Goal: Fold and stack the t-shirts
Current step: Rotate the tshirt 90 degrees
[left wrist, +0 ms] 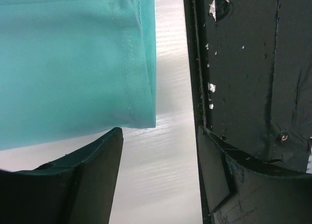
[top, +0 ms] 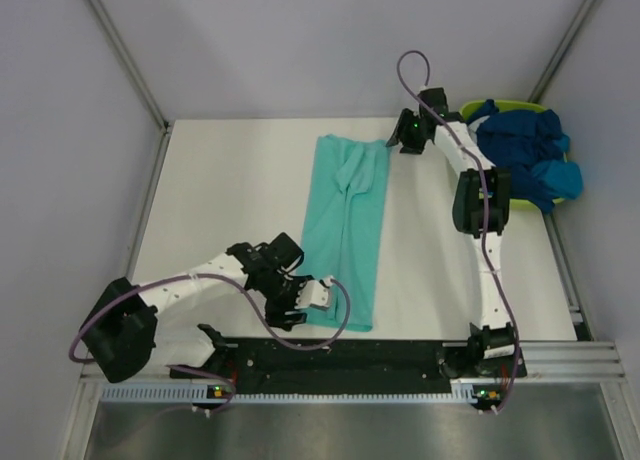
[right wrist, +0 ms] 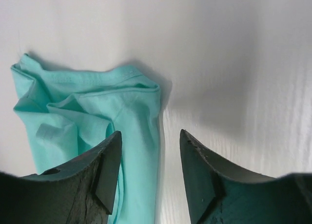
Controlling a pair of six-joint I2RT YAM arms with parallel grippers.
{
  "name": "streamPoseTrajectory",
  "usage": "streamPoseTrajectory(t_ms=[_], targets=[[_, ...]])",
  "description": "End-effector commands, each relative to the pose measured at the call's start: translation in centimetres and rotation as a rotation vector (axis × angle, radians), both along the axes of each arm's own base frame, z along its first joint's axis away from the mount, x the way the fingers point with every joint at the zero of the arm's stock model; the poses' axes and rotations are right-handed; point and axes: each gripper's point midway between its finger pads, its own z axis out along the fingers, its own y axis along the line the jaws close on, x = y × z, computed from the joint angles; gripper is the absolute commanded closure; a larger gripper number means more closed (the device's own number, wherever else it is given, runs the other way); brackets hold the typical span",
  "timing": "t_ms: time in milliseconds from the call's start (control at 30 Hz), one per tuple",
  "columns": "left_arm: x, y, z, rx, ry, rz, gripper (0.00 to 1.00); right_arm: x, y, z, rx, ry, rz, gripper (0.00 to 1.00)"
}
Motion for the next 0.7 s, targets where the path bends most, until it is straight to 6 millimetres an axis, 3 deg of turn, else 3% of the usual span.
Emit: streamPoseTrajectory(t_ms=[0,67,167,267,400,500,667], targets=[[-0.1,0.3,0.9,-0.02,-0.038,0.002,0.32,0.4,2.1,14.4,-0.134,-0.376,0.061,0.52],[1.1,1.0,0.4,0.019,-0.102,0.025,0.3,-0.7,5.8,15.4,-0.162,-0.446,0.171,0.7],[2.6,0.9,0.7,0.018,-0.178,0.062,0.27,-2.0,10.9,14.1,-0.16,-0.459,0.279,1.0],[3.3,-0.2,1.1,-0.024,-0.189,0.107,0.27,-2.3,13.8,10.3,-0.159,-0.403,0.314,1.0],[3.5,-0.5,0.4,-0.025,-0.184,0.106,0.26,-2.5,14.4,6.5,-0.211,-0.33,0.295,1.0],[3.4,-0.3,0.1,-0.013,-0.177,0.109,0.26,-3.2,13.0,4.1,-0.323,-0.281,0.298,1.0],[3.1,-0.4,-0.1,-0.024,-0.165,0.102,0.26,-3.9,10.6,2.9,-0.455,-0.259,0.306,1.0]])
